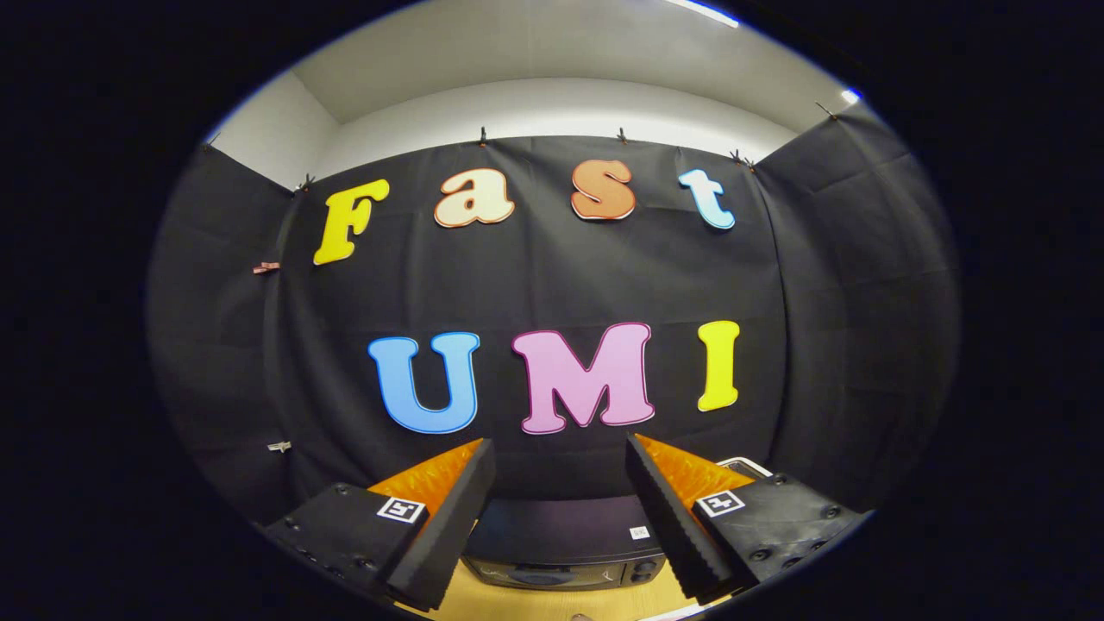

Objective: Open the toaster oven, put the food inside, and close the toaster oven door.

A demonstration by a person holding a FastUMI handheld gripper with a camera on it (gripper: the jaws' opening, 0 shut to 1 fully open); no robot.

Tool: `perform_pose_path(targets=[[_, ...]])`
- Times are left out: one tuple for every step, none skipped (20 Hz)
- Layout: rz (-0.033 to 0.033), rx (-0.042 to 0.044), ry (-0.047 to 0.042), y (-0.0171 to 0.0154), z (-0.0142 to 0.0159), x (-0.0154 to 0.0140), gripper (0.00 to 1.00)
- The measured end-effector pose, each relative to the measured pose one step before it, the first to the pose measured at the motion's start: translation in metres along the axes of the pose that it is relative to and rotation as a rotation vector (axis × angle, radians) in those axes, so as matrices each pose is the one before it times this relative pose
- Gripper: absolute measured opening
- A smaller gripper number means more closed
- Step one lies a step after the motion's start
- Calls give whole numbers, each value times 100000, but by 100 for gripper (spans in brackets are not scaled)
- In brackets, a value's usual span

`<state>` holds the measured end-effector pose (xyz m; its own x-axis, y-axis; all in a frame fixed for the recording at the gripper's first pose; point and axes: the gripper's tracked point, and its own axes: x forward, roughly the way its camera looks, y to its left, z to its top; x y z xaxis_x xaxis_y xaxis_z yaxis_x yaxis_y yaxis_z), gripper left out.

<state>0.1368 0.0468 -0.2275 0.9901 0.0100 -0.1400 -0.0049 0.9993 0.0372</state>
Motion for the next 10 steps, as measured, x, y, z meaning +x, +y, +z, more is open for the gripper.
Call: perform_pose_path(targets=[[-1404, 1076, 211, -192, -1118, 552, 98], [-1303, 791, 393, -206, -1283, 600, 98], [-658, 207, 1040, -74, -1439, 489, 98], [-455, -159, 923, 22, -1566, 590, 98], [-148, -358, 975, 76, -1588, 436, 98], [-750, -852, 1485, 0, -1686, 389, 98], [-574, -859, 2347, -1, -1946, 440, 98], [312, -608, 1507, 326, -1361, 368, 98], [614, -651, 2789, 327, -1686, 273, 98], [735, -372, 1998, 263, -1417, 456, 98]])
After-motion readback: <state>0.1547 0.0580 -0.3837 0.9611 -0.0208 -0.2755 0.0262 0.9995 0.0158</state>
